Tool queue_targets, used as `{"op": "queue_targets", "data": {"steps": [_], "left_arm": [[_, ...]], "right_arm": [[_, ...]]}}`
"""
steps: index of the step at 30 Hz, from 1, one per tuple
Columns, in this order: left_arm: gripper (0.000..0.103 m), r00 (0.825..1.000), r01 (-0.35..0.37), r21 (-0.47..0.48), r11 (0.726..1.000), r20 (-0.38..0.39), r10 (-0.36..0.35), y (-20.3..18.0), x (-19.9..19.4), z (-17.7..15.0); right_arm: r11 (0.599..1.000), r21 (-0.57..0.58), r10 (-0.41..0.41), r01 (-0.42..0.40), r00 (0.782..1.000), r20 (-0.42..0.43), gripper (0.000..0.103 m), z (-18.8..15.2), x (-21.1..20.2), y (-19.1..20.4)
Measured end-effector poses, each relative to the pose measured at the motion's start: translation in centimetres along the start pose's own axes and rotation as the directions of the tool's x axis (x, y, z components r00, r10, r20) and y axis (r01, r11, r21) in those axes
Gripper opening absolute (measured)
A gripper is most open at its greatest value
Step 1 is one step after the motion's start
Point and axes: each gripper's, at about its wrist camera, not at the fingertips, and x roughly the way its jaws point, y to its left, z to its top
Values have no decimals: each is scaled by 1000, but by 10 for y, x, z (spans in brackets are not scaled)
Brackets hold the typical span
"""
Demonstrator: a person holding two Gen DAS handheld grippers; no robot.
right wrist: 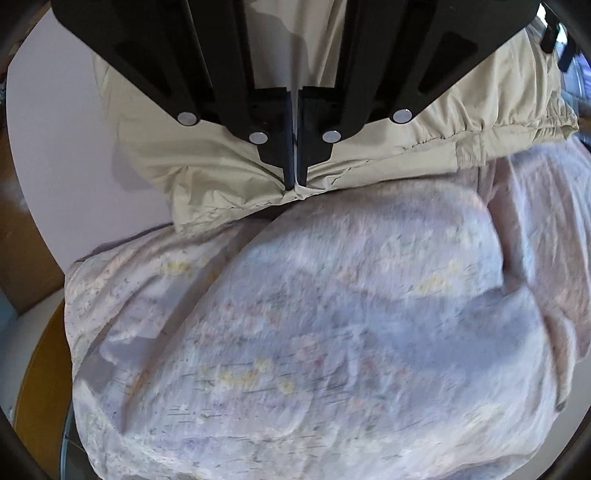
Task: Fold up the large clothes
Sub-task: 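Lay the hem over the jacket and open both grippers, then grasp the folded jacket edge with both grippers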
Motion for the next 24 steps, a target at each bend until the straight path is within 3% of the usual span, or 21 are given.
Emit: {"op": "queue_targets", "data": {"steps": [6, 8, 9, 10, 12, 17, 21, 24], "left_arm": [[85, 1000, -17, -2, 1000, -23, 17, -1, 14, -4], [86, 999, -22, -3, 1000, -27, 22, 0, 18, -4], [86, 999, -25, -4, 1000, -28, 25, 0, 20, -4], [88, 999, -30, -7, 1000, -28, 30, 1, 22, -3], [88, 999, -37, -11, 999, -24, 36, 2, 25, -2], [91, 997, -81, -13, 997, -16, 80, 5, 39, -1], [95, 993, -115, -27, 993, -14, 115, 12, 49, -3], [97, 990, -140, -25, 990, -7, 140, 13, 56, -4]], "right_arm": [[999, -7, 43, -43, 998, -55, 3, -18, 11, 1], [998, -2, 68, -68, 995, -68, 10, -26, 5, -2], [997, -8, 79, -79, 995, -62, 20, -29, 0, -2], [996, -18, 84, -85, 995, -53, 38, -35, -7, -6], [996, -46, 81, -82, 996, -22, 55, -47, -20, -8], [994, -72, 87, -82, 994, 67, 55, -94, -51, -29], [997, -59, 62, -55, 992, 114, 55, -99, -49, -49], [999, -41, 28, -25, 996, 85, 54, -94, -29, -63]]}}
